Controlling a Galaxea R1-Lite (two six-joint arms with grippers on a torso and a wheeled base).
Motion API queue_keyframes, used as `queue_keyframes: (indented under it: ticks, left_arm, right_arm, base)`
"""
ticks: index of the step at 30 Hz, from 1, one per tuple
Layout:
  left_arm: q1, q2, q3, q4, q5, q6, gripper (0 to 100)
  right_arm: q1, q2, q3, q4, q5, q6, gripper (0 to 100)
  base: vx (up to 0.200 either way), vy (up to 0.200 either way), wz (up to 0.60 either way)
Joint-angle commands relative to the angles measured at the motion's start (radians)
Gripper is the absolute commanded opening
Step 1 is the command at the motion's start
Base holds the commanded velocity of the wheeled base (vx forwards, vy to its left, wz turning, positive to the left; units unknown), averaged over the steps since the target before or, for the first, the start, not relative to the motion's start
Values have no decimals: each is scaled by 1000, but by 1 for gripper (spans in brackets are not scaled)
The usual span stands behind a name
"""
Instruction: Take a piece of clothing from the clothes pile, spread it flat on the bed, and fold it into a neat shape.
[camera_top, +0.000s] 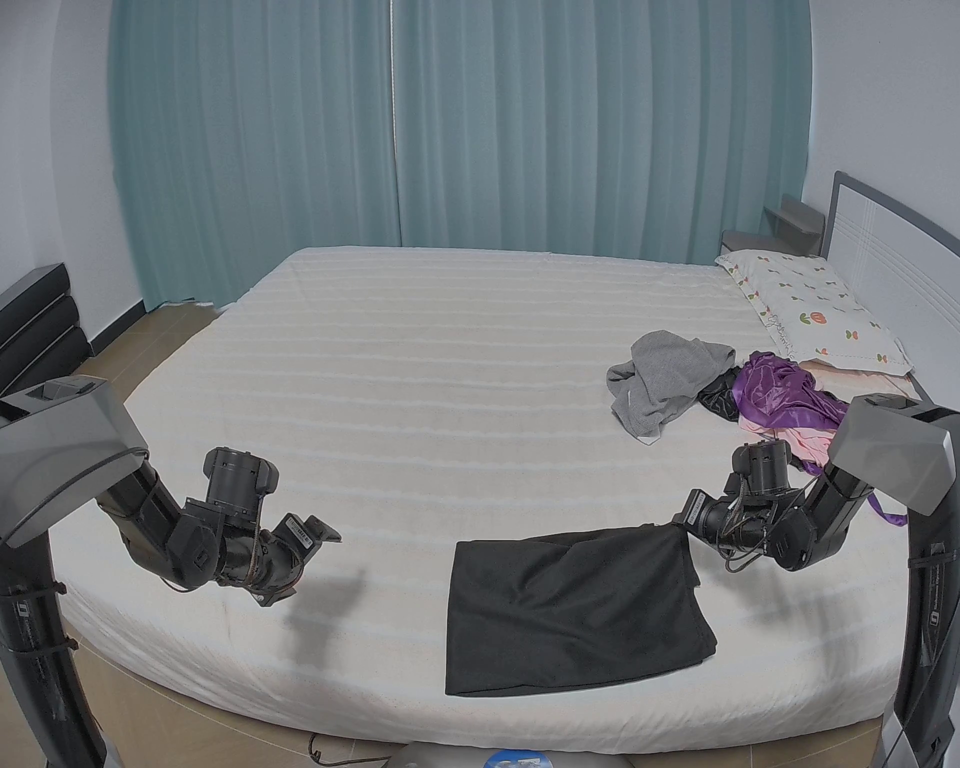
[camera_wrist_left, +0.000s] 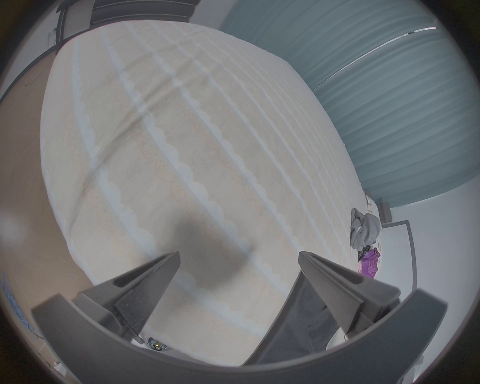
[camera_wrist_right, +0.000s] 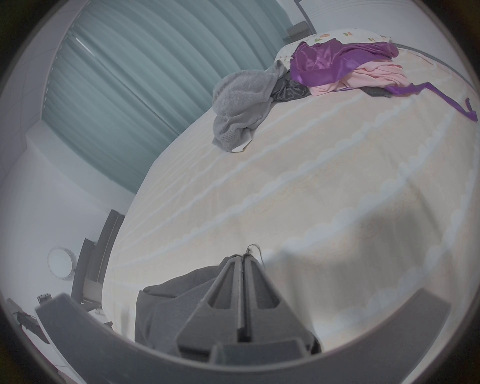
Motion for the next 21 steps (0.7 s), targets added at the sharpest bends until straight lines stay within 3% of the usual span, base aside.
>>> queue_keyframes:
  ticks: [1,6,15,21]
  left_arm:
    - [-30,16,-30,-1,4,-2,100]
    - [-84,38,-93,2,27,0,100]
    - [-259,174,-313,12,147,2,100]
    - [-337,271,-417,13,179,58,100]
  right_arm:
    - [-9,0,-7,-2,2,20,0]
    - [-12,-3,-20,-7,0,53,0]
    - [-12,-5,4,-7,-6,56,0]
    - [-9,-3,19,-7,-7,55,0]
  base:
    - [0,0,0]
    - [0,0,0]
    - [0,0,0]
    - [0,0,0]
